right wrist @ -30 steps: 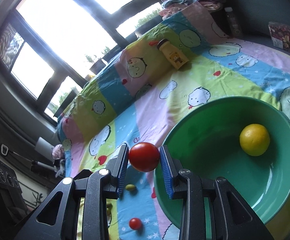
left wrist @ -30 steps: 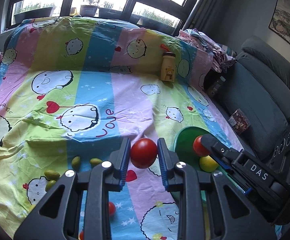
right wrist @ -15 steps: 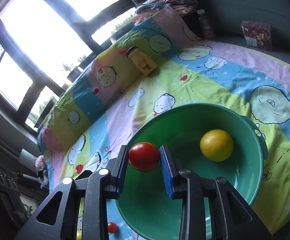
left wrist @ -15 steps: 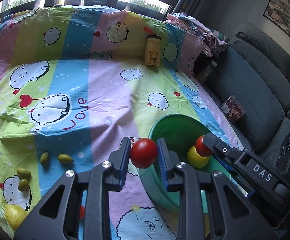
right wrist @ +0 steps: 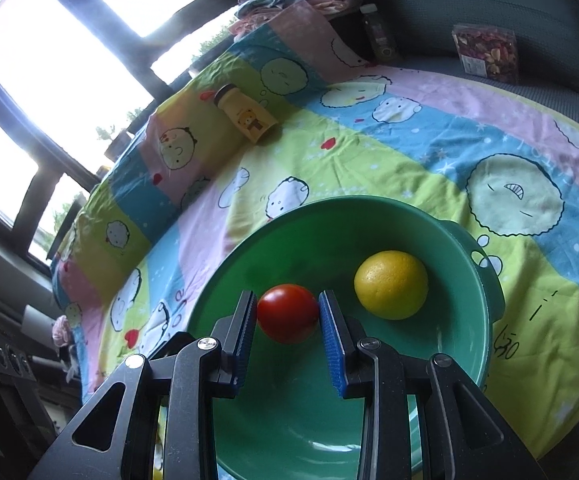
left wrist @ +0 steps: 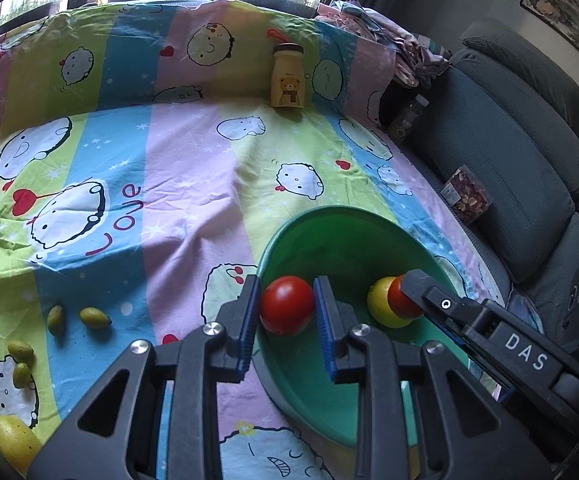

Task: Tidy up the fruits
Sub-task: 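Lower the tomato into the bowl and open the left tool while the right tool releases its tomato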

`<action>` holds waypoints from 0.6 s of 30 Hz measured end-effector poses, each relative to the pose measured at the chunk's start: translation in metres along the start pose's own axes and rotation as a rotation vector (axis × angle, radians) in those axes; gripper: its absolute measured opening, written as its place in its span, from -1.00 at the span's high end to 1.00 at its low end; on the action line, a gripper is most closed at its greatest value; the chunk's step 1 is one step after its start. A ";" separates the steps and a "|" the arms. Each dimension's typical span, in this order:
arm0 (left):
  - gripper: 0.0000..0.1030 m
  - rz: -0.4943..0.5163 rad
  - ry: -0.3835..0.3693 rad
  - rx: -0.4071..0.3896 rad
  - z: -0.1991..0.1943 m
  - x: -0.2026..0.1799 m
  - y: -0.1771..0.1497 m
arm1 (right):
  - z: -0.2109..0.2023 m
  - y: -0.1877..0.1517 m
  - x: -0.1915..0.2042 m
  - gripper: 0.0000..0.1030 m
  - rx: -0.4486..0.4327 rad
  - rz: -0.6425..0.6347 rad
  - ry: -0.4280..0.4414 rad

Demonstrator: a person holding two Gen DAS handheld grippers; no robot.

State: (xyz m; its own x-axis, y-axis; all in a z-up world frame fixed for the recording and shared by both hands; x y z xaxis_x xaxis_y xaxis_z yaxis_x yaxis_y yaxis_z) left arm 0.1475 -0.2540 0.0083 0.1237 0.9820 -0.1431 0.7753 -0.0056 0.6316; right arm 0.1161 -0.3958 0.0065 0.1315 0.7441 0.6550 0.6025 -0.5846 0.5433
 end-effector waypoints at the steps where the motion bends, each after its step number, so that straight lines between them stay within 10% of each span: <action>1: 0.48 0.000 -0.001 -0.003 0.001 0.000 0.000 | 0.001 0.000 -0.001 0.34 0.001 -0.001 -0.008; 18: 0.48 -0.007 -0.039 0.033 0.012 -0.011 -0.003 | 0.001 0.003 -0.015 0.34 0.002 0.021 -0.036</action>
State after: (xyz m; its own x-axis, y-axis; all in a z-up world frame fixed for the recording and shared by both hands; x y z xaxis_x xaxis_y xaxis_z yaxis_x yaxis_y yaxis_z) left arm 0.1511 -0.2668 -0.0008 0.1411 0.9740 -0.1775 0.7964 -0.0052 0.6048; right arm 0.1162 -0.4082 -0.0022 0.1727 0.7427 0.6470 0.6011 -0.5999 0.5281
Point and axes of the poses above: each gripper's, at about its wrist camera, not at the fingertips, and z roughly the way its jaws point, x to its left, y to its top, the point moved 5 cm from there along z, roughly the way its jaws point, and after that the axes turned 13 degrees about y, right-handed, at the moved point
